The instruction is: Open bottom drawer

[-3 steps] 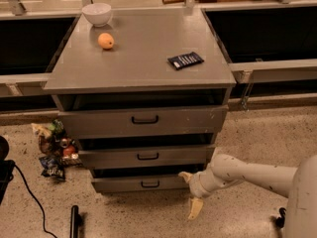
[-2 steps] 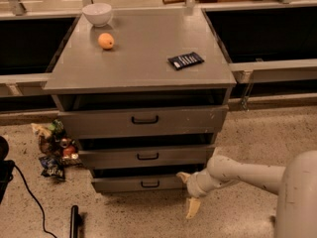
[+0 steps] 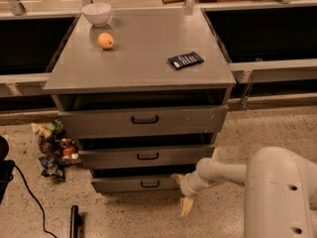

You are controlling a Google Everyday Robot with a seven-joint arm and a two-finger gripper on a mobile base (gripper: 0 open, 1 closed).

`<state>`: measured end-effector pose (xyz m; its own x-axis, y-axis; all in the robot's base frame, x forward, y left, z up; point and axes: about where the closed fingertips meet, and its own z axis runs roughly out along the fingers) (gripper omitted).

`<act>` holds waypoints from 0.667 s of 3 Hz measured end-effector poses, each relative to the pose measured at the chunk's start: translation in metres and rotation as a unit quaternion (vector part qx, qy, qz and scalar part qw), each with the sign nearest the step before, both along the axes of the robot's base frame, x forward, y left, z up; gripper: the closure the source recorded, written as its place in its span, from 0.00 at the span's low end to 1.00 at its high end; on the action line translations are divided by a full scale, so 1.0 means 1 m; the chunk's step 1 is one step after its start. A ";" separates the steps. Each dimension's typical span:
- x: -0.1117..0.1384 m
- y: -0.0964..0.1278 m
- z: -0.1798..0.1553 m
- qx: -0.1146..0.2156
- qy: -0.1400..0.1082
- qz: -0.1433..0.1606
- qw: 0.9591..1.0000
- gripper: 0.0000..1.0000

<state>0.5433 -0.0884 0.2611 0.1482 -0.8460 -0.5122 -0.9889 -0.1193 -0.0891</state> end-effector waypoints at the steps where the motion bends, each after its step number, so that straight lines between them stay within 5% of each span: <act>1: 0.014 0.007 -0.031 -0.007 -0.001 -0.004 1.000 0.00; 2: 0.025 0.008 -0.049 -0.003 -0.010 -0.018 1.000 0.00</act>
Offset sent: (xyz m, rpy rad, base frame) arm 0.0426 0.0057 -0.0667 -0.0006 -0.0499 -0.0728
